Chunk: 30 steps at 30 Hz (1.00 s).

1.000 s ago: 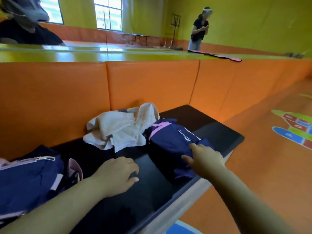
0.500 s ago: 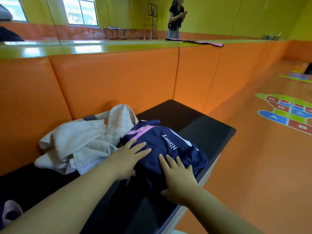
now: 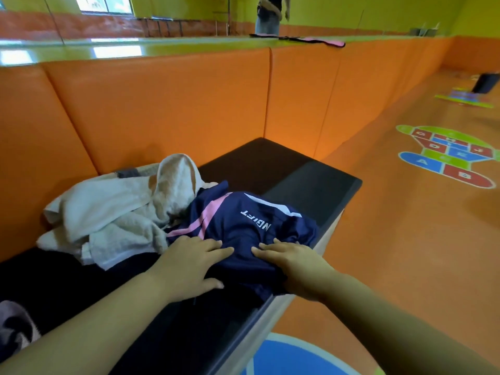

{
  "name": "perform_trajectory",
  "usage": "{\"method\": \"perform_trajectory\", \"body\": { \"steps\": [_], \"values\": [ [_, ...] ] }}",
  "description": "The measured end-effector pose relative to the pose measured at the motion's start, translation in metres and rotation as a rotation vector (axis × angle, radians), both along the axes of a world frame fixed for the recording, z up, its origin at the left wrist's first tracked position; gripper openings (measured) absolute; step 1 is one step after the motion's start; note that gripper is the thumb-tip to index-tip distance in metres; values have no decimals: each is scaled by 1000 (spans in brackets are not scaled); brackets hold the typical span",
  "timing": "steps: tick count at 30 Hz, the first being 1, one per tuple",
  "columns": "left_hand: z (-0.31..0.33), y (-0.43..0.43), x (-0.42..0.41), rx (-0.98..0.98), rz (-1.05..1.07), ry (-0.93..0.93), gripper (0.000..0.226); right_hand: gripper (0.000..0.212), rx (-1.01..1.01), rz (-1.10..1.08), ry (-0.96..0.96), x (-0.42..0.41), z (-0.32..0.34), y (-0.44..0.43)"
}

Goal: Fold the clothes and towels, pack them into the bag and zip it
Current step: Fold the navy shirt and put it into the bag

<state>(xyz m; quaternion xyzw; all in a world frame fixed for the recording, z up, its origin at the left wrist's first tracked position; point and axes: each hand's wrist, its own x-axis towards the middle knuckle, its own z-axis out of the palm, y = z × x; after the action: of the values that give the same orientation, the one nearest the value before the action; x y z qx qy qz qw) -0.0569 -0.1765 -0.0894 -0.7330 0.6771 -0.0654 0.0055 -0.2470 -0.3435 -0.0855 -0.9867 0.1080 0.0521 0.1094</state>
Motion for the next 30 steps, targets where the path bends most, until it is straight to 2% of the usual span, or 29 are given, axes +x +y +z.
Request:
{"method": "perform_trajectory", "body": {
  "steps": [5,12,14,17,19,22,24,27,30],
  "values": [
    [-1,38,-33,-62,7,182,60,83,16,100,1,-36,2,13],
    [21,85,-64,-20,71,365,75,71,48,270,-19,-53,-1,41],
    [23,102,-61,-3,99,343,71,72,52,334,1,-43,0,54],
    [16,128,-51,-17,91,182,55,72,34,434,48,-20,5,74],
    [12,141,-44,41,168,161,61,77,-35,478,54,-4,9,80],
    [9,152,-35,132,324,264,94,84,-192,445,92,8,14,79],
    [5,153,-33,166,361,288,103,83,-217,379,153,6,18,78],
    [4,149,-37,160,373,296,108,89,-137,269,218,-5,22,81],
    [4,150,-38,167,381,331,108,77,79,145,277,-11,34,83]
  ]
}}
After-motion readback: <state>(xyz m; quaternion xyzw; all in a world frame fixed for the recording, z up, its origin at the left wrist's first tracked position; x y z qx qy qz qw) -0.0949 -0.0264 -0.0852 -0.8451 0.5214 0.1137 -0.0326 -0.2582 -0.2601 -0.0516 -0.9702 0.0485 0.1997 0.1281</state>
